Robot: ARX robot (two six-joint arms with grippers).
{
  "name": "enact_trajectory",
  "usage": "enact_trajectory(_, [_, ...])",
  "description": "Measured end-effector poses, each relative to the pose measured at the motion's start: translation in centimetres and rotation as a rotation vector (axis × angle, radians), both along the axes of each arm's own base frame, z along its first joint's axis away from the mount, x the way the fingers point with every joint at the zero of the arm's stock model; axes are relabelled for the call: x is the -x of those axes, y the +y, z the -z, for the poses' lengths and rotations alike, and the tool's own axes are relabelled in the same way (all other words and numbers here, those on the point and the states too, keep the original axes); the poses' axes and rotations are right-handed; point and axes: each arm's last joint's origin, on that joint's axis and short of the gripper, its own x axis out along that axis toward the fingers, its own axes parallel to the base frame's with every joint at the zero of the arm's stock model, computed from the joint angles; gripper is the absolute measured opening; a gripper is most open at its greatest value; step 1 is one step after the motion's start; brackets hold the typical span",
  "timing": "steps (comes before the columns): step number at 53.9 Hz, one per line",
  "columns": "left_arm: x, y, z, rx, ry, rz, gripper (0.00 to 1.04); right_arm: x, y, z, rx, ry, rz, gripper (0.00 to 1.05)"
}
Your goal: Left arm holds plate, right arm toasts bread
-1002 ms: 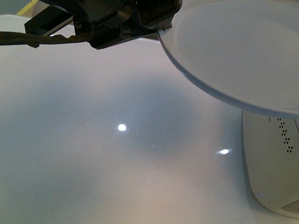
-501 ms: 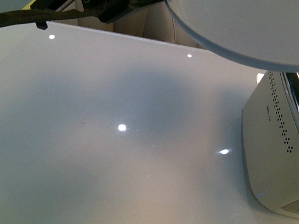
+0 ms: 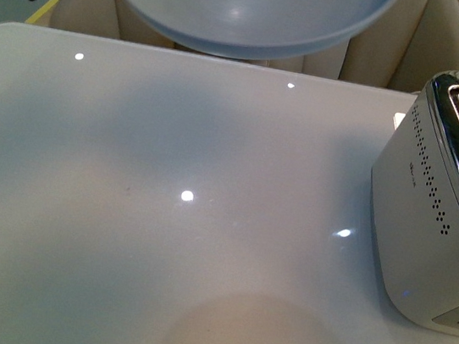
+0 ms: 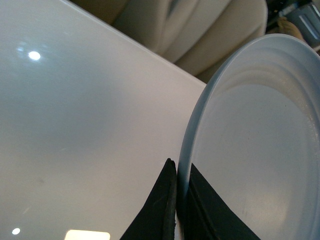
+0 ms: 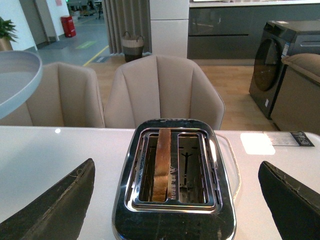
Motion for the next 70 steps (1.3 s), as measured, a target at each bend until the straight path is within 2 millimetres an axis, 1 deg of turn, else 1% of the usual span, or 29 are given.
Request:
enact_trajectory(3, [-0.5, 2.2, 0.6, -0.025, 0.007, -0.026, 0.03, 0.0, 0.0, 0.0, 0.0, 0.0, 0.0, 0.96])
enact_trajectory(4, [-0.7, 3.2, 1.1, -0.039, 0.013, -0.037, 0.03, 0.0, 0.0, 0.0, 0.0, 0.0, 0.0, 0.96])
enact_trajectory(7, [-0.7, 4.6, 1.7, -0.055, 0.02, -0.052, 0.03, 0.0, 0.0, 0.0, 0.0, 0.0, 0.0, 0.96])
enact_trajectory(9, [-0.7, 6.0, 2.6, -0.071, 0.029, -0.069, 0.03, 0.0, 0.0, 0.0, 0.0, 0.0, 0.0, 0.96])
enact_trajectory(12, [-0.5, 7.3, 3.5, -0.086, 0.039, -0.084, 0.03, 0.0, 0.0, 0.0, 0.0, 0.0, 0.0, 0.96])
enact_trajectory(14, [-0.2, 8.7, 4.6, -0.106, 0.049, -0.101, 0.03, 0.0, 0.0, 0.0, 0.0, 0.0, 0.0, 0.96])
enact_trajectory(17, [0.1, 10.2, 6.0, -0.126, 0.062, -0.118, 0.03, 0.0, 0.0, 0.0, 0.0, 0.0, 0.0, 0.96])
enact_trajectory(22, [0.6, 11.8, 7.8, -0.146, 0.08, -0.138, 0.03, 0.0, 0.0, 0.0, 0.0, 0.0, 0.0, 0.96])
enact_trajectory(25, [0.9, 12.4, 8.6, -0.144, 0.085, -0.145, 0.03, 0.0, 0.0, 0.0, 0.0, 0.0, 0.0, 0.96])
enact_trajectory(28, [1.3, 13.0, 9.9, -0.139, 0.094, -0.155, 0.03, 0.0, 0.0, 0.0, 0.0, 0.0, 0.0, 0.96])
enact_trajectory(31, [1.9, 13.8, 11.7, -0.137, 0.115, -0.168, 0.03, 0.0, 0.0, 0.0, 0.0, 0.0, 0.0, 0.96])
enact_trajectory(37, [2.9, 15.0, 14.8, -0.119, 0.151, -0.186, 0.03, 0.0, 0.0, 0.0, 0.0, 0.0, 0.0, 0.96])
enact_trajectory(45, [3.9, 16.9, 17.9, -0.112, 0.187, -0.202, 0.03, 0.0, 0.0, 0.0, 0.0, 0.0, 0.0, 0.96])
enact_trajectory(52, [5.4, 18.6, 20.8, -0.12, 0.238, -0.218, 0.03, 0.0, 0.0, 0.0, 0.0, 0.0, 0.0, 0.96])
enact_trajectory(55, [5.9, 19.2, 21.7, -0.119, 0.256, -0.229, 0.03, 0.0, 0.0, 0.0, 0.0, 0.0, 0.0, 0.96])
enact_trajectory(58, [6.1, 19.7, 22.2, -0.117, 0.257, -0.237, 0.03, 0.0, 0.0, 0.0, 0.0, 0.0, 0.0, 0.96])
enact_trajectory(63, [5.9, 20.4, 22.7, -0.119, 0.244, -0.241, 0.03, 0.0, 0.0, 0.0, 0.0, 0.0, 0.0, 0.96])
enact_trajectory(70, [5.5, 20.6, 23.5, -0.116, 0.244, -0.228, 0.03, 0.0, 0.0, 0.0, 0.0, 0.0, 0.0, 0.96])
